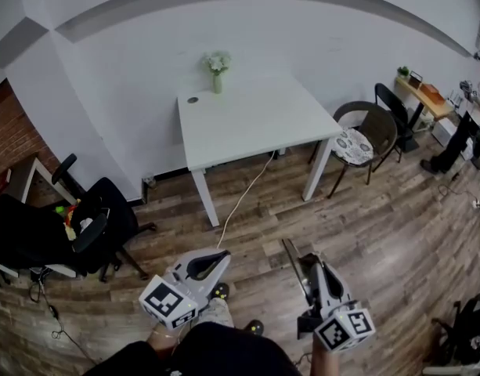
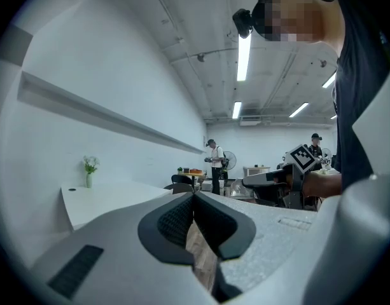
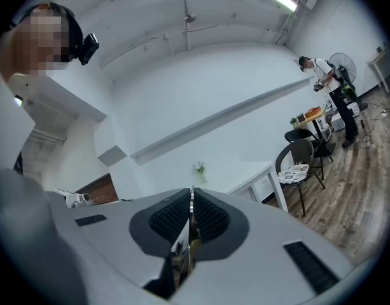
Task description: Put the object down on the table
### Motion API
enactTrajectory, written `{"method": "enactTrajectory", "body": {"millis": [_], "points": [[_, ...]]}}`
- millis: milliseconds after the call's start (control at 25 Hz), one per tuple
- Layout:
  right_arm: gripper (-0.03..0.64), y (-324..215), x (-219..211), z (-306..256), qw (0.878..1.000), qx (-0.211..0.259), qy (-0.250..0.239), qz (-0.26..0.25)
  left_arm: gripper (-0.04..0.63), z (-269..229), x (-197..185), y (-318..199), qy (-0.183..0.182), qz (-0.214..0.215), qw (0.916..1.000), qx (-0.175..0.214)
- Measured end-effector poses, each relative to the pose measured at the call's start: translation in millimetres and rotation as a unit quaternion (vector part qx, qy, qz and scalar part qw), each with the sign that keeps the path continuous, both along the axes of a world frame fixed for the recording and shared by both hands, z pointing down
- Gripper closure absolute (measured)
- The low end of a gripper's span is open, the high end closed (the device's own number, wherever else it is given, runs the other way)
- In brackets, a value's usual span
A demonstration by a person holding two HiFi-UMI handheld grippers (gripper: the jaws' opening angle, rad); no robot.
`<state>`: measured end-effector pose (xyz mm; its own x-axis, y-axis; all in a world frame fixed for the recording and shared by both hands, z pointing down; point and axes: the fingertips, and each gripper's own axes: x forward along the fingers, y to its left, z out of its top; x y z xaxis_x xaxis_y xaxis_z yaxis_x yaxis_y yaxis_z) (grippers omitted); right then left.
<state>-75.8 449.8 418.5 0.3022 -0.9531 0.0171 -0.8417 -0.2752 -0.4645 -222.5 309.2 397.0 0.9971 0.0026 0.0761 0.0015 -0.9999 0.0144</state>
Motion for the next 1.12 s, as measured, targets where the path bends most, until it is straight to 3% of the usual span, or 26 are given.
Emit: {"method": "enactTrajectory", "body": {"millis": [200, 520, 1120], "points": [[0.6, -2, 8, 3, 1.0, -0.003, -0.001, 0.007, 0.595, 5, 7, -10, -0.012, -0.003, 0.9999, -0.008], [0.6, -15, 40, -2, 0.999, -0.009, 0.005, 0.033, 0.595, 4, 51, -33, 0.002, 0.025, 0.9996, -0.009], [0.6, -108, 114, -9, 0.998, -0.016, 0.008, 0.061, 0.595, 11, 132, -135, -0.003, 0.051, 0.9982, -0.032]]}}
